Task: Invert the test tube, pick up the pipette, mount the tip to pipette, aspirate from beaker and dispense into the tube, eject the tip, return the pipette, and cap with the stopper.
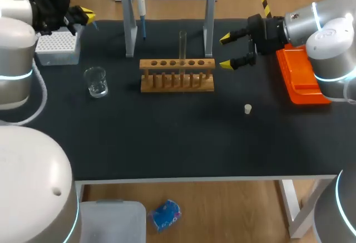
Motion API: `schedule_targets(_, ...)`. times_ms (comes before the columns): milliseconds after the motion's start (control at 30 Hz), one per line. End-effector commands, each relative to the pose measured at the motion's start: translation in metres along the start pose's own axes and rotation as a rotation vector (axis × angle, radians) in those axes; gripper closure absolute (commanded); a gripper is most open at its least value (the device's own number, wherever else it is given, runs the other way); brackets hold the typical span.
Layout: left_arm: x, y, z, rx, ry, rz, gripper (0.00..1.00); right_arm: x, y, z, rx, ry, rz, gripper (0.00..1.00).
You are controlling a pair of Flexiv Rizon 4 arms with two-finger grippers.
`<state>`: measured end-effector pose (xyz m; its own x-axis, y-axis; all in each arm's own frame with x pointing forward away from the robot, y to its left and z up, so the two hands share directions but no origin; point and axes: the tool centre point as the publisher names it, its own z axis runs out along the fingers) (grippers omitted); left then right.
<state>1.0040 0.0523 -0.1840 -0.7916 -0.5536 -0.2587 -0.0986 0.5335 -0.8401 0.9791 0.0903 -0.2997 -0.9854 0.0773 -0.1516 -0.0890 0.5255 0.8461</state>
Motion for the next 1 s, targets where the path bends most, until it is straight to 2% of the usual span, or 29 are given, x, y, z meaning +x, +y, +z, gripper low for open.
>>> schedule_targets(33,0.007,-0.004,-0.025,-0.079,0.204,0.095,1.0,0.0,0.0,-0.001,-0.001,0.0,-0.001,0.0)
schedule_targets(633,0.007,-0.004,-0.025,-0.079,0.204,0.095,1.0,0.0,0.0,-0.001,-0.001,0.0,-0.001,0.0)
schedule_targets(733,0.03,-0.014,-0.016,-0.099,0.267,0.123,1.0,0.0,0.0,-0.001,-0.001,0.0,-0.001,0.0)
schedule_targets(800,0.047,-0.018,-0.01,-0.121,0.325,0.075,1.0,0.0,0.0,-0.001,-0.001,0.0,-0.001,0.0)
schedule_targets(833,0.055,-0.019,-0.007,-0.158,0.339,0.069,1.0,0.0,0.0,-0.001,-0.001,0.0,-0.001,0.0)
schedule_targets(900,0.075,-0.025,-0.003,-0.177,0.37,0.027,1.0,0.0,0.0,-0.001,-0.001,0.0,-0.001,0.0)
schedule_targets(1000,0.1,-0.036,0.003,-0.229,0.385,0.01,1.0,0.0,0.0,-0.001,-0.001,0.0,-0.001,0.0)
